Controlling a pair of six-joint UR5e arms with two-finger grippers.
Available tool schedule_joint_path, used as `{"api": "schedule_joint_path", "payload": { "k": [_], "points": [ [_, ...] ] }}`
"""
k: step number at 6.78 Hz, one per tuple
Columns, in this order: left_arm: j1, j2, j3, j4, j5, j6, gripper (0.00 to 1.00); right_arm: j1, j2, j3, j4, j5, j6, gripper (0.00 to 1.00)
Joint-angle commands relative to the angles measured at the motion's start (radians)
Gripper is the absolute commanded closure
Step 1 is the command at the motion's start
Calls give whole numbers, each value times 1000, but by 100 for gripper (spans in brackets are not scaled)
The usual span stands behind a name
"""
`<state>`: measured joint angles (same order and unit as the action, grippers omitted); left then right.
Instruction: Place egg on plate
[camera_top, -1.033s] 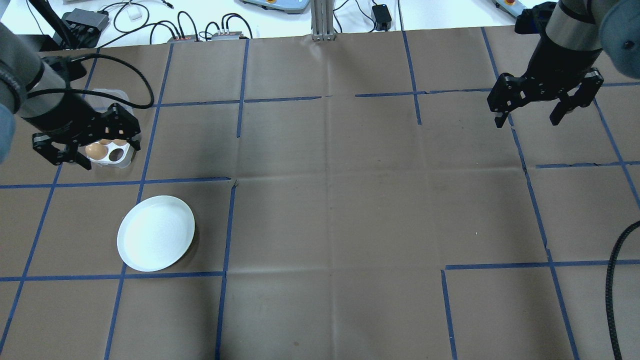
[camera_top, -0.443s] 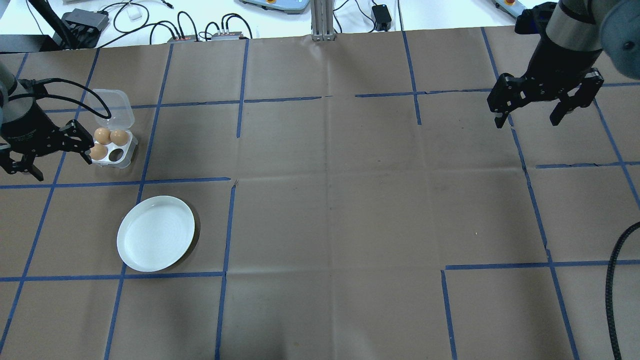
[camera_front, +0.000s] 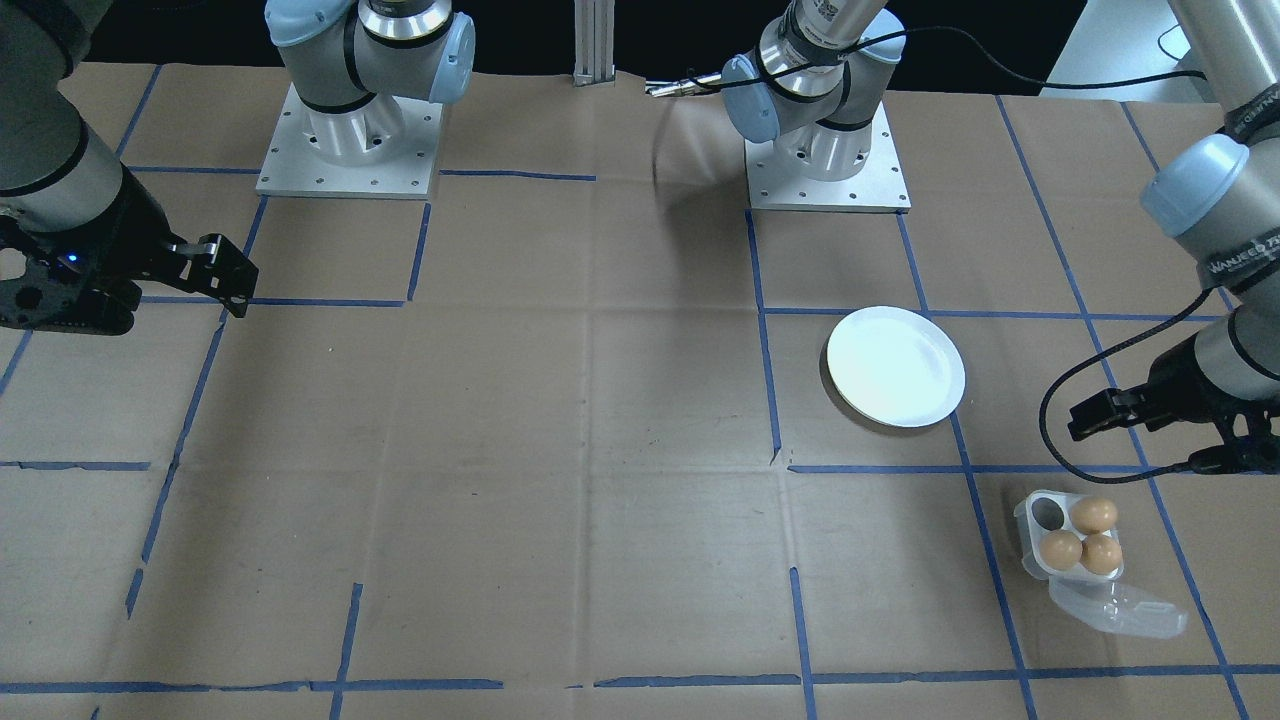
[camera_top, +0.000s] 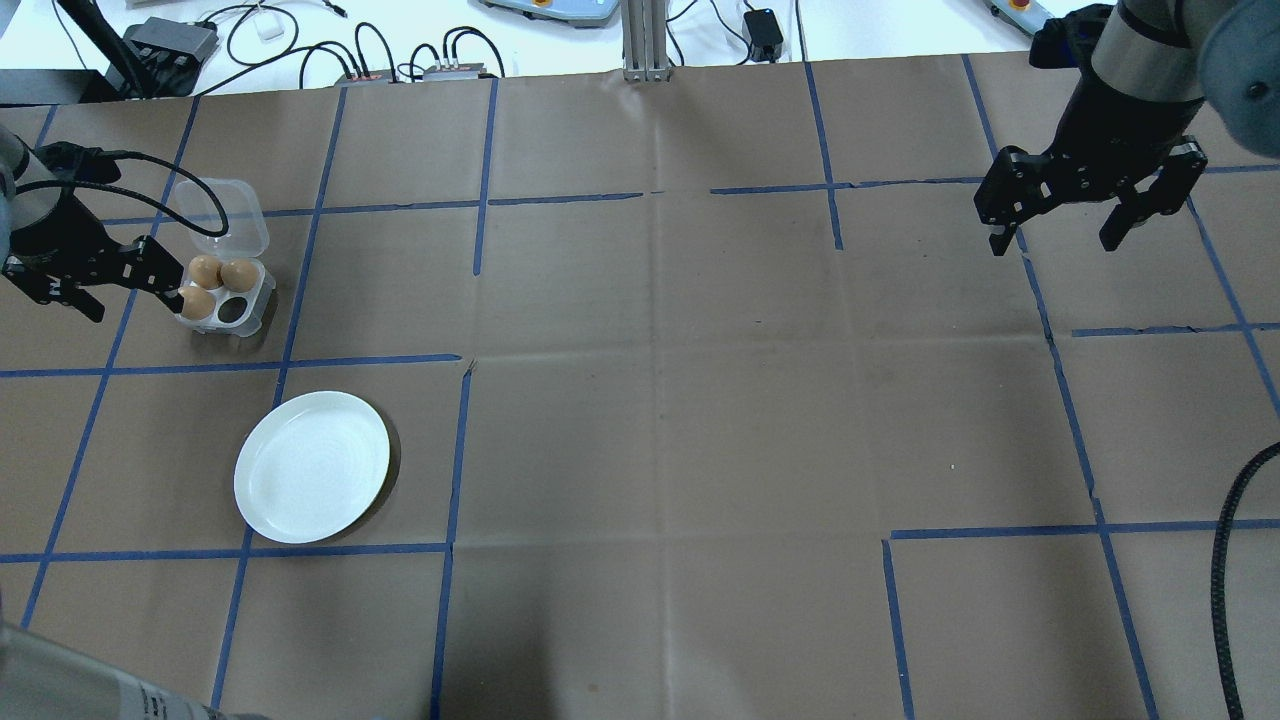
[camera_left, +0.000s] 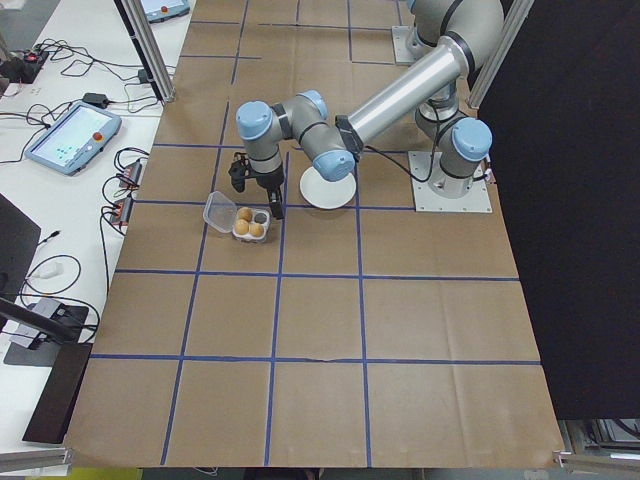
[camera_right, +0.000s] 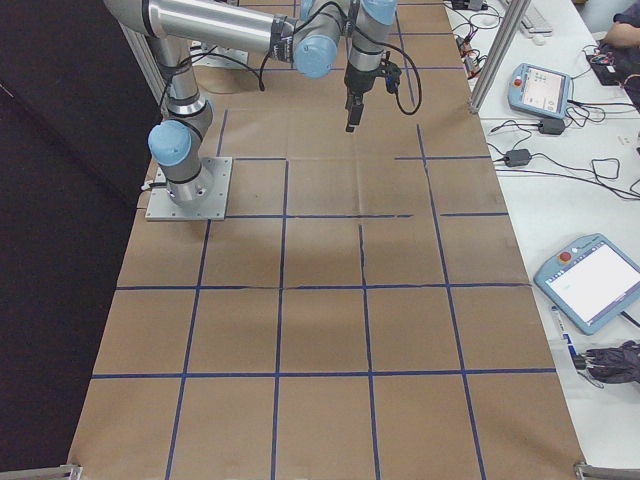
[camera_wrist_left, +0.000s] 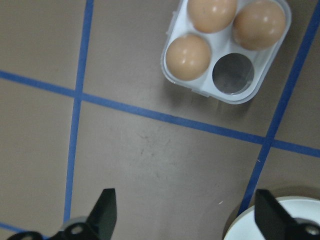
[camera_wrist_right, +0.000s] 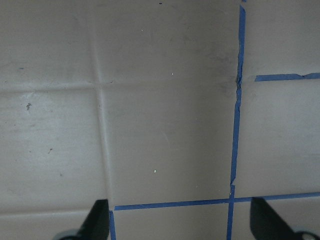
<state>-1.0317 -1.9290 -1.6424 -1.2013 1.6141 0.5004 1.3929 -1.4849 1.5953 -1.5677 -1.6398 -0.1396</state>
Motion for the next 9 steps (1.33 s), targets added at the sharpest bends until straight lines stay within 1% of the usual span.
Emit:
{"api": "schedule_joint_path", "payload": {
  "k": [1, 2, 3, 5, 7, 8, 9],
  "points": [
    [34, -82, 22, 22, -62, 150, 7, 0, 0, 0, 0, 0, 0, 0],
    [36, -114, 41, 69, -53, 158, 8, 0, 0, 0, 0, 0, 0, 0],
    [41, -126, 47, 72, -45, 161, 8, 0, 0, 0, 0, 0, 0, 0],
    [41, -160, 55, 123, -36, 161, 8, 0, 0, 0, 0, 0, 0, 0],
    [41, -168, 56, 126, -37, 159, 11, 0, 0, 0, 0, 0, 0, 0],
    [41, -174, 62, 126, -52, 153, 10, 0, 0, 0, 0, 0, 0, 0],
    [39, -176, 61, 126, -51, 155, 10, 0, 0, 0, 0, 0, 0, 0]
  ]
}}
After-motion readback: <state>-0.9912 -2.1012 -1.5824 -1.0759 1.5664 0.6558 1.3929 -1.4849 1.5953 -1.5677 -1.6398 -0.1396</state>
